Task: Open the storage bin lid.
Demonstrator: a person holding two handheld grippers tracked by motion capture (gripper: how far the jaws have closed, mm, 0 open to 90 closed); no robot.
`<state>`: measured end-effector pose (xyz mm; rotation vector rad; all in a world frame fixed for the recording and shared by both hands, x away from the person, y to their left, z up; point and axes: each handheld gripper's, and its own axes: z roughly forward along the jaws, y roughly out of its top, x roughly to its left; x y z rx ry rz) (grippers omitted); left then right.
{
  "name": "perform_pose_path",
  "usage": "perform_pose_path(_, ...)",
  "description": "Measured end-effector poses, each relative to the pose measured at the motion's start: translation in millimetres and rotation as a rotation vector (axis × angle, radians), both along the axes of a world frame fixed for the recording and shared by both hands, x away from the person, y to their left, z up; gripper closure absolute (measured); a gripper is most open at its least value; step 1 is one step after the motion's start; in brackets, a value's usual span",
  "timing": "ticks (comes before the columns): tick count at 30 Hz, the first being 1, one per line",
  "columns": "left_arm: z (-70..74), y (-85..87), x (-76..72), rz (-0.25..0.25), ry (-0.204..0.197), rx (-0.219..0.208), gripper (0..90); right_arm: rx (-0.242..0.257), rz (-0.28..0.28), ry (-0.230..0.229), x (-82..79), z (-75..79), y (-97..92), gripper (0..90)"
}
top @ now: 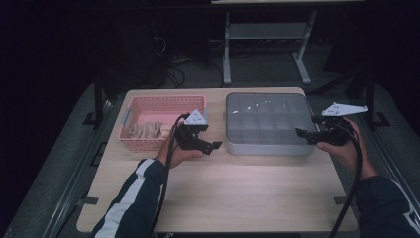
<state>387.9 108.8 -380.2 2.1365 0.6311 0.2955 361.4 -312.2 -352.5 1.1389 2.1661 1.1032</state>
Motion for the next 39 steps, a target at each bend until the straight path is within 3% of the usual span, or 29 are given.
perform_pose_path(1,0.6,-2.5,3.8,0.0,0.002,0.013,16.0,0.0,0.0,0.0,0.0,0.0,0.0,22.5)
perform_pose_path(6,3.8,-16.9,26.1,0.035,0.064,-0.055,16.0,-0.021,-0.041,0.03,17.0,0.0,-11.6,22.6)
perform_pose_path(10,2.2,-25.7,37.2,0.05,0.082,-0.041,16.1,-0.013,-0.058,0.051,25.5,-3.0,-16.0,22.6)
perform_pose_path(11,0.5,-32.2,44.4,0.08,0.092,-0.013,16.1,-0.019,-0.077,0.059,31.9,-6.4,-18.8,22.7)
perform_pose_path(13,0.0,-34.1,48.2,0.087,0.101,-0.006,16.2,-0.012,-0.085,0.067,35.6,-8.6,-20.2,22.7)
perform_pose_path(19,-6.6,-50.4,70.2,0.137,0.178,-0.017,19.6,-0.001,-0.134,0.106,57.7,-24.1,-29.4,23.6)
perform_pose_path(21,-7.4,-51.9,73.0,0.14,0.179,-0.013,19.6,0.004,-0.136,0.111,60.2,-25.4,-30.7,23.6)
perform_pose_path(22,-8.9,-55.2,77.7,0.168,0.209,-0.022,19.7,0.003,-0.144,0.117,64.9,-27.5,-32.7,23.6)
perform_pose_path(25,-11.2,-57.6,82.2,0.188,0.241,-0.025,19.7,0.003,-0.16,0.124,71.9,-30.9,-37.2,23.6)
perform_pose_path(26,-13.8,-58.4,86.5,0.211,0.275,-0.041,19.8,0.01,-0.165,0.13,74.0,-32.4,-39.2,23.6)
perform_pose_path(27,-15.0,-59.3,87.8,0.209,0.285,-0.032,19.6,0.021,-0.165,0.134,75.9,-34.0,-41.5,23.6)
perform_pose_path(30,-20.2,-61.2,91.4,0.224,0.306,-0.019,18.6,0.059,-0.179,0.149,80.1,-39.5,-47.8,23.6)
perform_pose_path(33,-22.4,-61.8,93.3,0.239,0.325,-0.017,19.6,0.055,-0.192,0.151,82.0,-43.2,-49.5,23.6)
perform_pose_path(34,-22.8,-62.7,93.1,0.246,0.334,-0.012,19.7,0.095,-0.19,0.165,82.9,-47.1,-51.3,23.6)
perform_pose_path(36,-22.9,-63.9,92.4,0.245,0.337,-0.012,19.0,0.099,-0.19,0.171,83.6,-49.5,-52.1,23.6)
perform_pose_path(39,-26.8,-64.6,92.6,0.239,0.373,-0.047,17.7,0.145,-0.18,0.202,84.5,-59.5,-55.9,23.0)
